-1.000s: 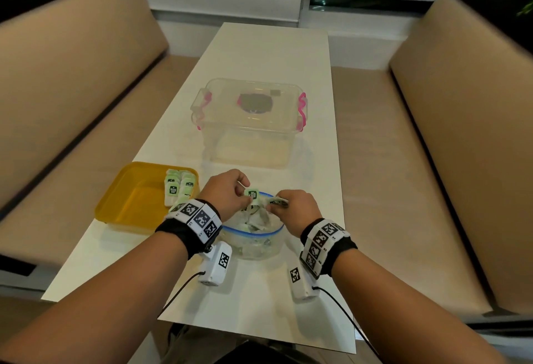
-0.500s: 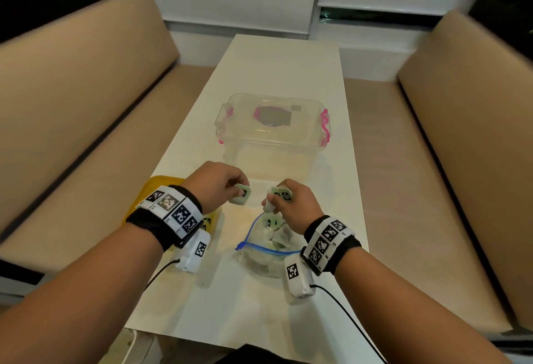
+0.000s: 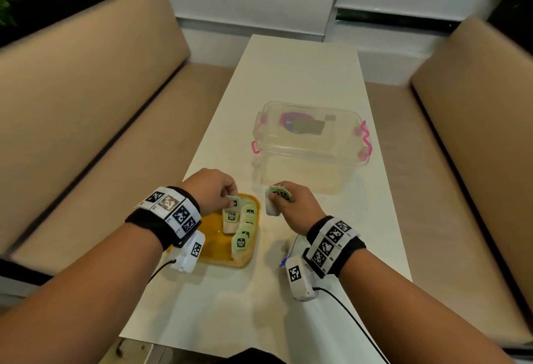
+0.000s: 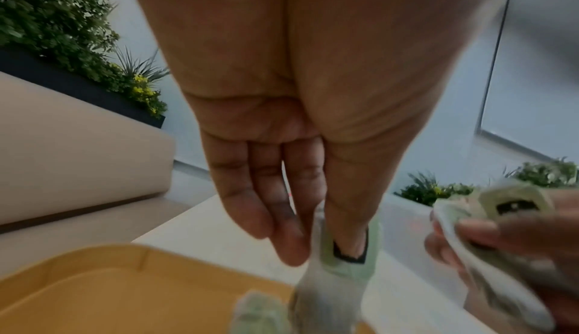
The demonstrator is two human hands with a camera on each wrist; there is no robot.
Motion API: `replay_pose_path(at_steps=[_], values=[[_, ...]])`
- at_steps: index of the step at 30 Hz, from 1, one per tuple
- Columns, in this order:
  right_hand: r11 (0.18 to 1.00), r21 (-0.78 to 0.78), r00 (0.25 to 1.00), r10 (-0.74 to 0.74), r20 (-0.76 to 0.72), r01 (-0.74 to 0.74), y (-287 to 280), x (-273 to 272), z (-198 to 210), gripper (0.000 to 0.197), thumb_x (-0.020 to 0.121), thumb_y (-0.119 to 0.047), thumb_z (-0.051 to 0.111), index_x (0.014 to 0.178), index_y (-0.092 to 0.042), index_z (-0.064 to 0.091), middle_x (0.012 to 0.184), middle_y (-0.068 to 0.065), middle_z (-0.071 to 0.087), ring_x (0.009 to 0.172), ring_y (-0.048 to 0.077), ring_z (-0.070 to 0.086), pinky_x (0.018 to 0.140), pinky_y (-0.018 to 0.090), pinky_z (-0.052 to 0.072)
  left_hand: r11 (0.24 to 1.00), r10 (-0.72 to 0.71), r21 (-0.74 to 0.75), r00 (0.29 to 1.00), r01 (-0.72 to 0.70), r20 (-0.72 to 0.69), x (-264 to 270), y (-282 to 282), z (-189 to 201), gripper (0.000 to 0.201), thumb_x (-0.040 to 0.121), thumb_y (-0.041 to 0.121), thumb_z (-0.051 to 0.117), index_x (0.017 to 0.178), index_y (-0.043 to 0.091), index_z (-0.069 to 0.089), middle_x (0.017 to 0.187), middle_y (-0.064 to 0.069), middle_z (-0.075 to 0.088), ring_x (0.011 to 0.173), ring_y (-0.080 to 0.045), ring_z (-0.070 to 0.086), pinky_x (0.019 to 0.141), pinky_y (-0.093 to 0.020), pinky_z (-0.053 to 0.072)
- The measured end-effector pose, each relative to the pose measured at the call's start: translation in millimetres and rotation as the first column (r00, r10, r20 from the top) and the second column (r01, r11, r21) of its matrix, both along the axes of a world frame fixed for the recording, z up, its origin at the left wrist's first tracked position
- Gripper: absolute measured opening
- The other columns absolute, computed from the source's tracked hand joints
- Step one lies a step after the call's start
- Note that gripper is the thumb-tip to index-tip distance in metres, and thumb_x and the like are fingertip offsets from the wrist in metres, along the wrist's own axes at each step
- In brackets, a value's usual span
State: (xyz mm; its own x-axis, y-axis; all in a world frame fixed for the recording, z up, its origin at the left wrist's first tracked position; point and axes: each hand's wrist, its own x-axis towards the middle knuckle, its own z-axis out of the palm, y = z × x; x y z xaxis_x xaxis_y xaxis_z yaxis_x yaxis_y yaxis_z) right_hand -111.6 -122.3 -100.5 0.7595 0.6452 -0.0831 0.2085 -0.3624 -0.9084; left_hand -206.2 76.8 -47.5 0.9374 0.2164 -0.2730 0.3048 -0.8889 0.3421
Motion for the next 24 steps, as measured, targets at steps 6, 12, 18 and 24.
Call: replay_pose_path(at_steps=[6,12,18,24], values=[[0.999,-0.035,0.999,-0.030,-0.040,0.029,15.4,-7.2,-6.5,0.004,0.089,-0.012,0.066,0.090,-0.013,0.070,0.092,0.008,0.071,0.084,0.021,0.065,0.082,0.035,0.052,0.991,-0.078,0.087,0.958,0.106,-0.275,-0.7,11.9,-40.0,0.017,0.082,0.022,0.076,0.098,0.022,0.072,0.097,0.005,0.069,0.084,-0.013,0.060,0.073,-0.023,0.046],[0.994,-0.015,0.992,-0.111,-0.061,0.110,18.6,-4.4,-10.8,0.011,0.079,-0.017,0.080,0.079,-0.008,0.072,0.078,0.008,0.072,0.068,0.017,0.063,0.069,0.034,0.051,0.986,-0.060,0.125,0.942,0.106,-0.329,18.9,-0.4,-62.8,0.015,0.082,0.014,0.074,0.097,0.018,0.073,0.101,0.000,0.072,0.091,-0.019,0.066,0.082,-0.029,0.054],[0.990,-0.007,0.984,-0.140,-0.107,0.140,19.6,-8.0,-16.9,0.035,0.078,-0.026,0.080,0.062,-0.007,0.057,0.056,0.000,0.049,0.052,0.013,0.041,0.055,0.028,0.035,0.986,-0.038,0.149,0.963,0.080,-0.266,27.2,-0.8,-71.0,0.013,0.080,0.011,0.073,0.093,0.015,0.073,0.096,-0.003,0.072,0.089,-0.022,0.067,0.080,-0.033,0.057],[0.990,-0.026,0.984,-0.137,-0.110,0.135,18.3,-14.6,-19.2,0.036,0.080,-0.030,0.079,0.062,-0.007,0.058,0.056,-0.002,0.051,0.052,0.011,0.042,0.055,0.028,0.036,0.996,-0.033,0.079,0.985,0.047,-0.170,24.0,15.4,-51.4,0.027,0.072,0.037,0.082,0.092,0.026,0.067,0.094,0.006,0.067,0.088,-0.016,0.063,0.077,-0.030,0.052]])
